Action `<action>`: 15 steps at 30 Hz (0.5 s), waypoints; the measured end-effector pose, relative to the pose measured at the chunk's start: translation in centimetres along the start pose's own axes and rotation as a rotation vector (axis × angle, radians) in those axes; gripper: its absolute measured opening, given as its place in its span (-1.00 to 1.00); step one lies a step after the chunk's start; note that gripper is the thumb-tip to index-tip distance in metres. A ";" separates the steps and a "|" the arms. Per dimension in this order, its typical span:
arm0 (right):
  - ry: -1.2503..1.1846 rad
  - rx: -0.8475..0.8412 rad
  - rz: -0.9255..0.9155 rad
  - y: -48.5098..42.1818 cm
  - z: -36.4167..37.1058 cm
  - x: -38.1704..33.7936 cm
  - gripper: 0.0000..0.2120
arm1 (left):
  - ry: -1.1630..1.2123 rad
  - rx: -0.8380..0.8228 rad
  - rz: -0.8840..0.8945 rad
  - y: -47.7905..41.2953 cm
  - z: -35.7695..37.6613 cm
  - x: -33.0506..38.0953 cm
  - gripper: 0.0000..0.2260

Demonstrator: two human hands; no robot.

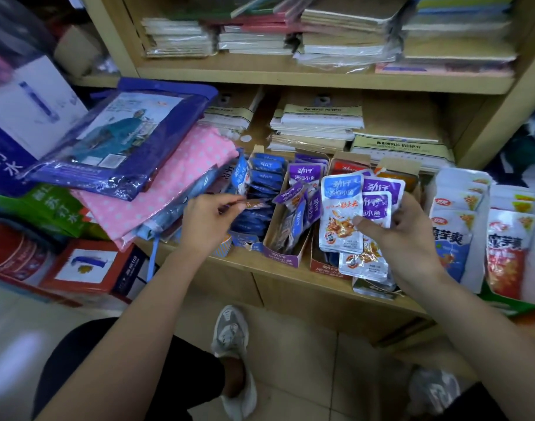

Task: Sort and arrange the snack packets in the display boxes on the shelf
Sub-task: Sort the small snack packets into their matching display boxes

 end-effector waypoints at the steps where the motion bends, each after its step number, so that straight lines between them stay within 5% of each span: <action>1: -0.006 0.007 0.002 -0.1 0.0 0.0 -0.53 | -0.001 0.041 0.002 -0.2 -0.3 0.2 -0.88; 6: -0.012 0.067 -0.005 -0.6 -0.5 -0.3 -0.56 | 0.085 0.177 -0.006 -0.9 -1.5 0.7 -0.86; 15: -0.030 0.124 -0.022 -1.0 -2.3 -1.0 -0.57 | 0.628 0.172 -0.047 0.6 -3.7 3.8 -0.86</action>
Point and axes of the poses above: each hand's wrist, its own y-axis away from the middle knuckle, its own z-axis out of the palm, x = y × z, the point moved 3 cm from there along -y, towards the middle knuckle, and after that the axes turned 10 degrees about -z, right-handed, at the moved point
